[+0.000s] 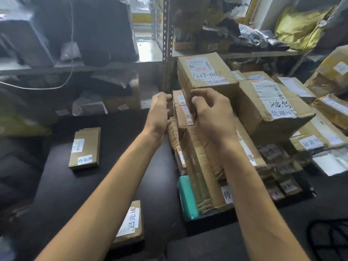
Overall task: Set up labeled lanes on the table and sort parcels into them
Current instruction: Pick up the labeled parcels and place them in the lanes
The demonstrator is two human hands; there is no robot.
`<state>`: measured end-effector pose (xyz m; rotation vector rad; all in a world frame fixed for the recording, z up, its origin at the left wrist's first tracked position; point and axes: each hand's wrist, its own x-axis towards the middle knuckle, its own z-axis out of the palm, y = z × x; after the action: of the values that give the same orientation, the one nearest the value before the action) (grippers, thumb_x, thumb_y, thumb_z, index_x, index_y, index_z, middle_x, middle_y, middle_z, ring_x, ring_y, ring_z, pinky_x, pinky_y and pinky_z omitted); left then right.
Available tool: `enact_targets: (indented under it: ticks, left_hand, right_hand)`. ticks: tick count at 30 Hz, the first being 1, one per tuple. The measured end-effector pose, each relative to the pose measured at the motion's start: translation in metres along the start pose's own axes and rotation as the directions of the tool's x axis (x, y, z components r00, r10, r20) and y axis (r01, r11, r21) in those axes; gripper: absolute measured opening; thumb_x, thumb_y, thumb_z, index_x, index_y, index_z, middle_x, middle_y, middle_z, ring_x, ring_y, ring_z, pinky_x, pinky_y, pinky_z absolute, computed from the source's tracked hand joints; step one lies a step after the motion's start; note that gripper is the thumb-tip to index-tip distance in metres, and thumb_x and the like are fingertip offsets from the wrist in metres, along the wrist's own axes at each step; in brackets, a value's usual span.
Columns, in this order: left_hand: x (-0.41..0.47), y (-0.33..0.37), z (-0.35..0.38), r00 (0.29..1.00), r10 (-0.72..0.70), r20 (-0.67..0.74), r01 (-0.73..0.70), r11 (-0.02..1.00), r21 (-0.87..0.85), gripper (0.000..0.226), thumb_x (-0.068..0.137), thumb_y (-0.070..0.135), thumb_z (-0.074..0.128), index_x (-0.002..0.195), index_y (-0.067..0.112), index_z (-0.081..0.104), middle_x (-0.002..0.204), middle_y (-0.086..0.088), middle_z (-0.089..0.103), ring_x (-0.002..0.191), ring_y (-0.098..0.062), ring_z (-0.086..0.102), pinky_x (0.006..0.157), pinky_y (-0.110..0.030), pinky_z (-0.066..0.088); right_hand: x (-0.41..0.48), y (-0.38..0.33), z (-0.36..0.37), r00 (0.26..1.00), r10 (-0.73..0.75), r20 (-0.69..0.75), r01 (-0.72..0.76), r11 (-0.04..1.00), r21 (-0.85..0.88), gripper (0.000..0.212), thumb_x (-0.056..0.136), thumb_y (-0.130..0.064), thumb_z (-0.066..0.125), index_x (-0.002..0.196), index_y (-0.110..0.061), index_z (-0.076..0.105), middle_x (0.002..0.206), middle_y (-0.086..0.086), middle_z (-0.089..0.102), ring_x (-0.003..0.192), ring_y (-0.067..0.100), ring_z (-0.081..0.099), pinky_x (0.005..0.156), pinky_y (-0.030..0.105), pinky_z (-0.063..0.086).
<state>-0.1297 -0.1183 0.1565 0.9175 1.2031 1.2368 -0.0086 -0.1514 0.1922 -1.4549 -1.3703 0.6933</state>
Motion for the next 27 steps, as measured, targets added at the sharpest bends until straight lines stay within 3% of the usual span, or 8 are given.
enact_targets:
  ticks: [2, 4, 10, 14, 18, 22, 25, 27]
  left_hand:
    - [-0.01, 0.002, -0.02, 1.0, -0.007, -0.017, 0.008, 0.999, 0.032, 0.016, 0.102, 0.042, 0.04, 0.104, 0.033, 0.052, 0.105, 0.011, 0.055, 0.113, -0.015, 0.058, 0.099, -0.037, 0.048]
    - [-0.019, 0.006, -0.042, 0.999, -0.007, -0.05, 0.009, 0.999, 0.05, 0.018, 0.105, 0.037, 0.038, 0.114, 0.031, 0.052, 0.111, 0.011, 0.056, 0.121, -0.021, 0.054, 0.108, -0.045, 0.043]
    - [-0.024, -0.01, -0.135, 0.993, -0.076, -0.09, 0.089, 0.984, 0.154, 0.029, 0.105, 0.031, 0.038, 0.121, 0.027, 0.061, 0.128, -0.003, 0.065, 0.121, -0.024, 0.059, 0.107, -0.044, 0.045]
    - [-0.02, -0.06, -0.207, 0.954, -0.29, -0.077, 0.3, 0.914, 0.272, 0.029, 0.104, 0.033, 0.041, 0.121, 0.027, 0.064, 0.124, -0.002, 0.067, 0.122, -0.023, 0.058, 0.105, -0.042, 0.043]
    - [-0.021, -0.125, -0.258, 0.886, -0.46, -0.064, 0.446, 0.805, 0.392, 0.036, 0.104, 0.037, 0.043, 0.132, 0.021, 0.06, 0.125, 0.001, 0.064, 0.106, -0.011, 0.058, 0.087, -0.028, 0.043]
    - [-0.03, -0.188, -0.284, 0.83, -0.555, -0.044, 0.504, 0.715, 0.485, 0.03, 0.104, 0.028, 0.046, 0.127, 0.019, 0.061, 0.124, -0.003, 0.065, 0.104, -0.011, 0.057, 0.079, -0.022, 0.042]
    - [-0.044, -0.227, -0.299, 0.822, -0.569, -0.023, 0.493, 0.691, 0.529, 0.023, 0.102, 0.023, 0.051, 0.12, 0.02, 0.065, 0.12, 0.0, 0.068, 0.107, -0.011, 0.061, 0.096, -0.026, 0.046]
    - [-0.054, -0.244, -0.305, 0.815, -0.579, -0.035, 0.503, 0.677, 0.537, 0.024, 0.1, 0.023, 0.055, 0.12, 0.02, 0.066, 0.112, 0.008, 0.068, 0.1, -0.005, 0.062, 0.09, -0.019, 0.046]
  right_hand:
    - [-0.01, -0.006, 0.014, 0.999, -0.003, 0.043, 0.003, 1.0, 0.006, 0.022, 0.098, -0.019, 0.058, 0.113, -0.021, 0.074, 0.111, -0.009, 0.073, 0.108, 0.007, 0.065, 0.093, 0.021, 0.051]
    - [-0.017, -0.013, 0.031, 0.997, -0.012, 0.072, 0.01, 1.0, 0.024, 0.023, 0.098, -0.017, 0.057, 0.114, -0.02, 0.075, 0.113, -0.01, 0.073, 0.109, 0.005, 0.064, 0.094, 0.019, 0.048]
    - [-0.036, -0.01, 0.111, 0.961, 0.036, 0.273, -0.05, 0.998, 0.048, 0.021, 0.099, -0.014, 0.058, 0.115, -0.017, 0.073, 0.108, -0.008, 0.071, 0.098, 0.002, 0.062, 0.077, 0.006, 0.044]
    - [-0.058, 0.022, 0.179, 0.886, 0.154, 0.437, -0.14, 0.988, -0.065, 0.02, 0.101, -0.018, 0.057, 0.118, -0.022, 0.068, 0.1, -0.018, 0.063, 0.089, -0.009, 0.057, 0.071, 0.0, 0.041]
    - [-0.086, 0.066, 0.231, 0.817, 0.277, 0.506, -0.224, 0.961, -0.164, 0.023, 0.102, -0.023, 0.055, 0.122, -0.022, 0.066, 0.096, -0.026, 0.058, 0.086, -0.013, 0.054, 0.065, -0.006, 0.038]
    - [-0.116, 0.117, 0.248, 0.717, 0.518, 0.466, -0.405, 0.854, -0.326, 0.031, 0.099, -0.029, 0.058, 0.129, -0.022, 0.063, 0.122, -0.004, 0.067, 0.101, 0.008, 0.062, 0.074, 0.014, 0.046]
    - [-0.14, 0.154, 0.242, 0.535, 0.714, 0.451, -0.488, 0.697, -0.525, 0.053, 0.098, -0.039, 0.056, 0.148, -0.021, 0.046, 0.145, 0.003, 0.055, 0.124, 0.02, 0.057, 0.097, 0.031, 0.044]
    - [-0.15, 0.171, 0.237, 0.42, 0.796, 0.435, -0.525, 0.604, -0.6, 0.064, 0.098, -0.047, 0.053, 0.154, -0.022, 0.038, 0.156, 0.001, 0.045, 0.136, 0.023, 0.049, 0.111, 0.042, 0.04]
